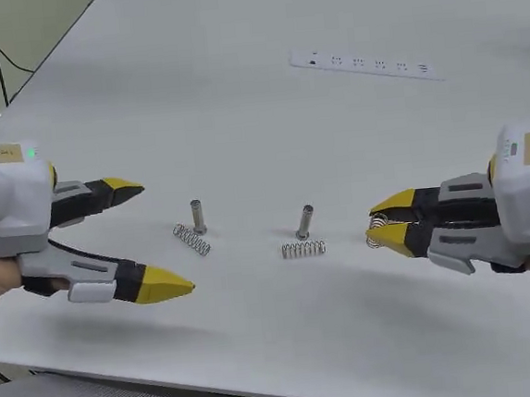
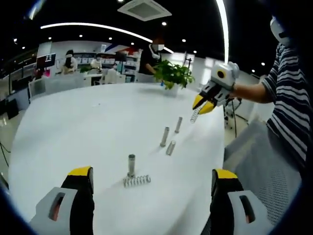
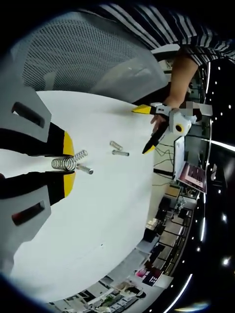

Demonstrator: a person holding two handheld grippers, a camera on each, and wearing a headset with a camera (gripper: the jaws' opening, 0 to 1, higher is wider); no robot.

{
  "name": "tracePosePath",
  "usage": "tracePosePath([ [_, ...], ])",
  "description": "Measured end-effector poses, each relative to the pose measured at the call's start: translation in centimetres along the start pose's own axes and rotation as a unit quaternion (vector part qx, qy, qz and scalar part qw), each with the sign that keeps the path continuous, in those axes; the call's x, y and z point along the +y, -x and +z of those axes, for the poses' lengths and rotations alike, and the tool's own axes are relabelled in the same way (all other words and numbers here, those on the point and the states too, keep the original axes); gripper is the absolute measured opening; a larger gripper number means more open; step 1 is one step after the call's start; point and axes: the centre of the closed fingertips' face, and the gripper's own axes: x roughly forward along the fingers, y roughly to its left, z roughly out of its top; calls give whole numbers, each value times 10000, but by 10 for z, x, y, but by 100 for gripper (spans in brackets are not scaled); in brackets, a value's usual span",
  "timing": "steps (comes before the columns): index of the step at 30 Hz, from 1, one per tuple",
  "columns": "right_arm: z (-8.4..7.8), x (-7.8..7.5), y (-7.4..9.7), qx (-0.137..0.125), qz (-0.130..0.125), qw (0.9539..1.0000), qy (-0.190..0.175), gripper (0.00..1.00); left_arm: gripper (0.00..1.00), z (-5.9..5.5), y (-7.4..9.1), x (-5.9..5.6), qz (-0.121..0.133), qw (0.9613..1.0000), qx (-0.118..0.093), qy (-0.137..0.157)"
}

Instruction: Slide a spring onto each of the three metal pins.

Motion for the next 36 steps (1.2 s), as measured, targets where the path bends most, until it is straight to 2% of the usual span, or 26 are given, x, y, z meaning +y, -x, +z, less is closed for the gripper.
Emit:
tracePosePath([
  [5, -4, -23, 9, -147, -410, 9983, -376, 7, 98, 3, 5, 6, 153, 9998, -102, 56],
  [10, -12, -42, 17, -270, -775, 9940, -724, 7, 98, 4, 6, 8, 214, 9997, -140, 66],
  [13, -17, -52, 20, -469, -915, 9872, -1223, 7, 98, 3, 7, 8, 232, 9996, -130, 72],
  [18, -23, -64, 23, -649, -1078, 9768, -1733, 7, 98, 1, 8, 6, 228, 9996, -106, 99],
  [19, -24, -66, 24, -666, -1110, 9759, -1759, 7, 98, 0, 8, 6, 226, 9996, -100, 101],
  [30, -24, -61, 12, -665, -964, 9746, -1909, 7, 98, -1, 9, 7, 285, 9994, -117, 151],
  [36, -29, -59, 6, -550, -958, 9776, -1792, 7, 98, -2, 9, 6, 310, 9993, -105, 178],
])
